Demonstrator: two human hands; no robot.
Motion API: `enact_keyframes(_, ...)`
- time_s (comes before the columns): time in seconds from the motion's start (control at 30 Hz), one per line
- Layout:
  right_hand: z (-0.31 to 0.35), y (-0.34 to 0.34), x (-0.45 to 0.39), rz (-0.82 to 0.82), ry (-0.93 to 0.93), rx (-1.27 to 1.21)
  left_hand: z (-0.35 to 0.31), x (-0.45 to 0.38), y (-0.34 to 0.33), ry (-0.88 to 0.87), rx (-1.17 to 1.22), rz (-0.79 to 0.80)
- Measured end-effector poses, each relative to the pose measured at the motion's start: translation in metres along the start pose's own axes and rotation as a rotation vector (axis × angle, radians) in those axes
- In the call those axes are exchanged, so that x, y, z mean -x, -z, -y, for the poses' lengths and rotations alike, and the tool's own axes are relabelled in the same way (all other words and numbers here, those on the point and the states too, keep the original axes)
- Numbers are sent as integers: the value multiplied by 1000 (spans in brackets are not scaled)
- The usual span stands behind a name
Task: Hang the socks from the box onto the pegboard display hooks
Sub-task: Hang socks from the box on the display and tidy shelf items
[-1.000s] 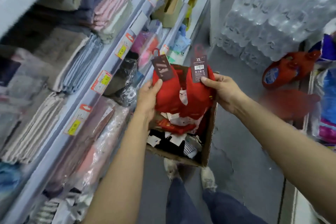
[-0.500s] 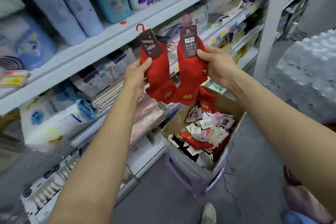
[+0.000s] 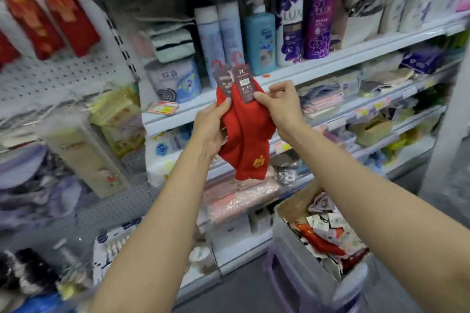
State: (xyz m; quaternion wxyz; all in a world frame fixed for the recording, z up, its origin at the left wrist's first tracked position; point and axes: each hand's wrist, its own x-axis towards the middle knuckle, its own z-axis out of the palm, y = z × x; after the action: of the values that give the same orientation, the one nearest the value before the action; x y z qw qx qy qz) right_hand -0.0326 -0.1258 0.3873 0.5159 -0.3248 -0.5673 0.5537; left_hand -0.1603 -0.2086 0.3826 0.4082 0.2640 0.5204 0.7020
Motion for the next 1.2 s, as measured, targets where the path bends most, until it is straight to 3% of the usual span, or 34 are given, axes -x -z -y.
enact_keyframes(0.1,3,-27,7,16,156,117,-16,11,16,-76,47,-48)
enact_keyframes(0.2,9,-56,20,179,232,60,-35,25,30,-147,72,-137)
enact_keyframes(0.33,13,-85,37,465,189,-65,-57,47,45,-229,52,-270)
enact_keyframes(0.43,12,-104,42,565,251,-66,-64,65,60,-270,56,-344)
enact_keyframes(0.87,31,-216,112,830,-126,-385,-106,178,183,-380,-57,-717)
enact_keyframes(1.2,52,-311,218,925,-157,-457,-151,290,298,-447,-61,-854)
